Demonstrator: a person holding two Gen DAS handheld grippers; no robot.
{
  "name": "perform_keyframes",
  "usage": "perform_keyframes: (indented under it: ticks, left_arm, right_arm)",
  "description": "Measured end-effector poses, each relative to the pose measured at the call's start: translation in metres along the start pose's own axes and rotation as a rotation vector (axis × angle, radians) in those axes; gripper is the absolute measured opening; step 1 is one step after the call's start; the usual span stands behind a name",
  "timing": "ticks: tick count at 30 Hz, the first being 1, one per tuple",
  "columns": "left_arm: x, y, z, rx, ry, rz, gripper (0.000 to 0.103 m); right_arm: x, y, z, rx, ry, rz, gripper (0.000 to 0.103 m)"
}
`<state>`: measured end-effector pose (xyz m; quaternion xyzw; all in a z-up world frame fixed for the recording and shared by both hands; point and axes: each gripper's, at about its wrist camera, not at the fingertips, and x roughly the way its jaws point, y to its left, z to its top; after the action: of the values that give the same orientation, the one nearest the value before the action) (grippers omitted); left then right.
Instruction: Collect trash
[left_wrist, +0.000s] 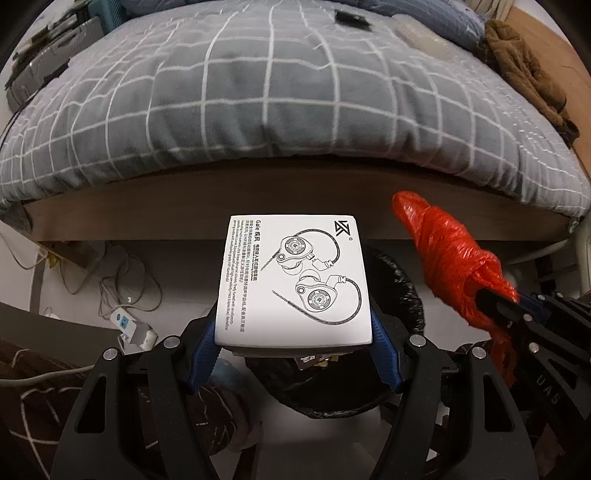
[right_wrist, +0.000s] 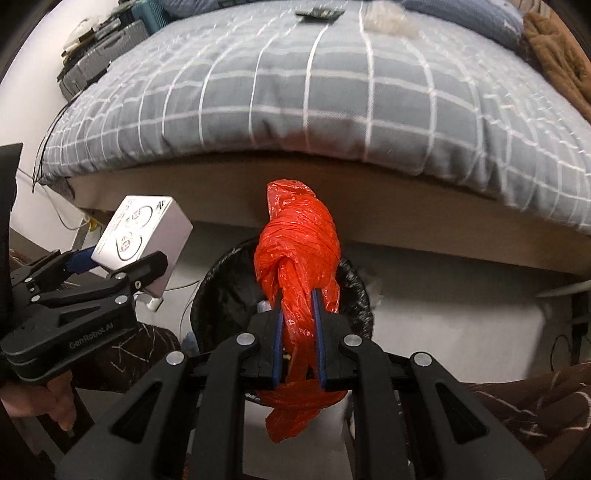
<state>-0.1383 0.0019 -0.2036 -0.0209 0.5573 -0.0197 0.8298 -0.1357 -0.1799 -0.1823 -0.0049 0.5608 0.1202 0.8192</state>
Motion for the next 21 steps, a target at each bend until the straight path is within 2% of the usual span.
perform_keyframes:
  ticks: [9,13,15,17,19,21]
  left_arm:
    - [0.02,0.024,-0.007,-0.035,0.034,0.034,0.068]
    - [0.025,0.038,-0.012,-0.064,0.052,0.053,0.068]
    - [0.025,0.043,-0.013,-0.067,0.053,0.056,0.068]
    - [0.026,0.045,-0.015,-0.072,0.054,0.058,0.068]
    - [0.027,0.046,-0.014,-0.074,0.052,0.053,0.068]
    - [0.027,0.045,-0.012,-0.068,0.05,0.049,0.068]
  right_arm:
    - [0.036,0.022,0.009,-0.049,0.07,0.0,0.016]
    - [0.045,0.028,0.01,-0.07,0.078,-0.026,0.019]
    - [0.048,0.029,0.009,-0.074,0.085,-0.029,0.025]
    - [0.049,0.03,0.012,-0.076,0.076,-0.039,0.039]
    - [0.047,0.029,0.012,-0.069,0.063,-0.045,0.048]
    - [0.045,0.028,0.013,-0.062,0.057,-0.039,0.053]
